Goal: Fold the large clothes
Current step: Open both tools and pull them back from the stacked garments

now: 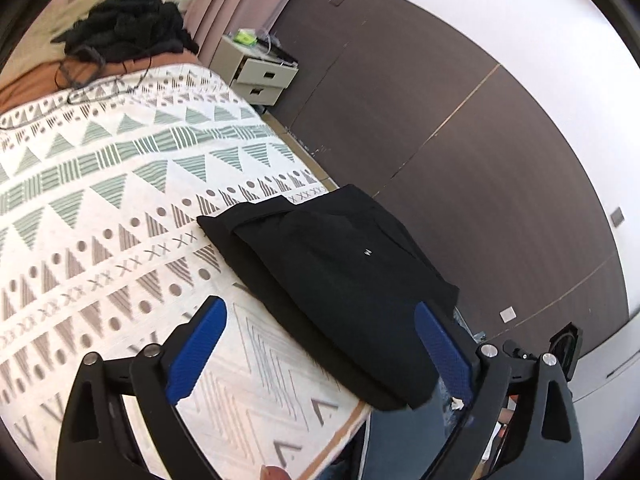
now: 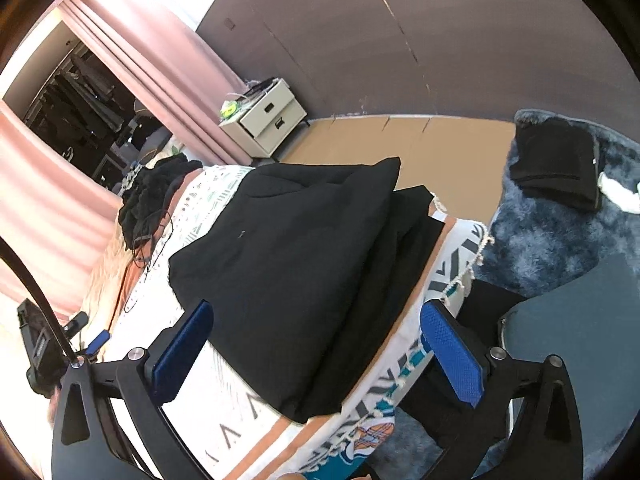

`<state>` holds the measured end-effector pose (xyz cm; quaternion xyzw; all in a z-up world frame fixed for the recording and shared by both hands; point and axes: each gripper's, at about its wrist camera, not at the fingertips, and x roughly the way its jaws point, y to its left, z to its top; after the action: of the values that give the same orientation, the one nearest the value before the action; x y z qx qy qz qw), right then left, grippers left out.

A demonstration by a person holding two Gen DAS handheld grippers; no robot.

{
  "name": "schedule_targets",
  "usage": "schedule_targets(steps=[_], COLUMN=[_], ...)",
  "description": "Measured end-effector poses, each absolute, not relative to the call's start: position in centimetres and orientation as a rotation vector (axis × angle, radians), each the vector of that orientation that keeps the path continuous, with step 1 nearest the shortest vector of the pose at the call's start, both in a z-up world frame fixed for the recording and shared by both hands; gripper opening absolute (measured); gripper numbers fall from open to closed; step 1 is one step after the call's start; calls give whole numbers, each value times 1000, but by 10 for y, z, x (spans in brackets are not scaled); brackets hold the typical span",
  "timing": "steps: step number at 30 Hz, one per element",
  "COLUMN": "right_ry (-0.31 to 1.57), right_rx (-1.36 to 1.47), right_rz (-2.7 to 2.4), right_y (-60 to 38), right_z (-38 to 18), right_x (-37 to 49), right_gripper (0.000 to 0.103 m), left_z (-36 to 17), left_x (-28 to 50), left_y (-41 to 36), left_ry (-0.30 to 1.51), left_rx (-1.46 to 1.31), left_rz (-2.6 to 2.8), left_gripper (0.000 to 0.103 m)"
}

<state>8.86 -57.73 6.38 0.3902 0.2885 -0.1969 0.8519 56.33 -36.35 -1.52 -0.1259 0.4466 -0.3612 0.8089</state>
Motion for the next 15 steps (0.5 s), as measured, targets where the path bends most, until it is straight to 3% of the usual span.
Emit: schedule_targets(steps=[15], right_ry=[559], right_rx=[687], right_rz=[-468], right_y=[-466], right_z=[123], right_x=[7], right_gripper=[103], left_z=[63], left_x=[456], left_y=[-268], left_ry=[757], left_rx=[-126], left_rz=[-758], left_gripper=[97])
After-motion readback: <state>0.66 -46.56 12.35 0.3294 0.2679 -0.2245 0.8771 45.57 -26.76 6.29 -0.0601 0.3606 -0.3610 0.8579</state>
